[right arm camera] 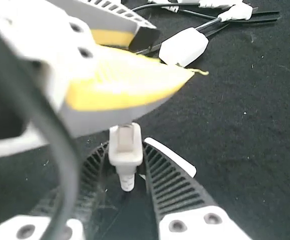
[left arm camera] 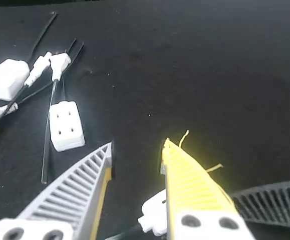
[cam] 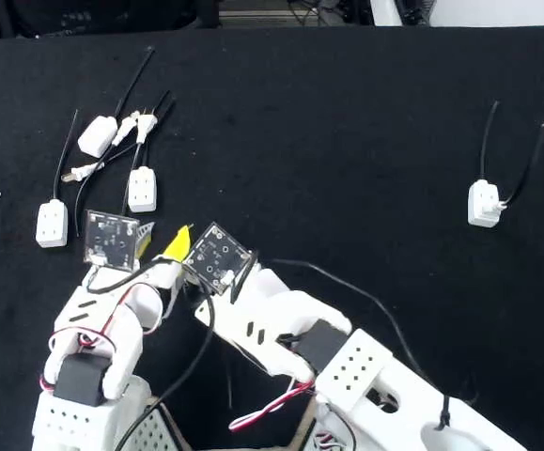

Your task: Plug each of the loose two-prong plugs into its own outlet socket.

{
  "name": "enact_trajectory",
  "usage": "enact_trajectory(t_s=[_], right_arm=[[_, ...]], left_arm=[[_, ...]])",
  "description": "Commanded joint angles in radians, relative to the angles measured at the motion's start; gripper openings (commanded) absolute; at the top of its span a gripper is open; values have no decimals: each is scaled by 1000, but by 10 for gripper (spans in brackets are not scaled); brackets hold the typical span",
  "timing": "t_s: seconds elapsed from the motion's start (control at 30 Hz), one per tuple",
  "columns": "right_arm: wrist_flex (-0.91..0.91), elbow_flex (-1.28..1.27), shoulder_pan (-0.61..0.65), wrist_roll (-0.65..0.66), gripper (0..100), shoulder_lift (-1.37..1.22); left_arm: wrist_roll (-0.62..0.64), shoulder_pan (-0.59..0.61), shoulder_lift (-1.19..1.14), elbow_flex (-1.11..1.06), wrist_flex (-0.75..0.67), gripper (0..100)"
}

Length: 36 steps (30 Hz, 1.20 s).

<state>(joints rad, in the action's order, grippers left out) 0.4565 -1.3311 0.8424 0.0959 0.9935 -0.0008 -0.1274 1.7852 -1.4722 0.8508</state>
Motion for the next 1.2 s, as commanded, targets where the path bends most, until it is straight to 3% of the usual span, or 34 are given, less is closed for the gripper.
enact_trajectory(t_s=[0.0,0.3,0.47,0.8,1.17], right_arm=[[-29,16,12,5,11,-2],[-29,15,12,8,11,-2],[-29,5,12,12,11,-10],[-29,-2,12,14,11,-8],[80,67,8,15,11,-2]], left_arm=[[-48,-24,-14,-22,-3,168],[-49,-15,-12,-39,-3,167],[-41,99,-12,38,-49,167],[-71,-61,-14,113,25,170],[-161,-33,-14,-15,25,167]])
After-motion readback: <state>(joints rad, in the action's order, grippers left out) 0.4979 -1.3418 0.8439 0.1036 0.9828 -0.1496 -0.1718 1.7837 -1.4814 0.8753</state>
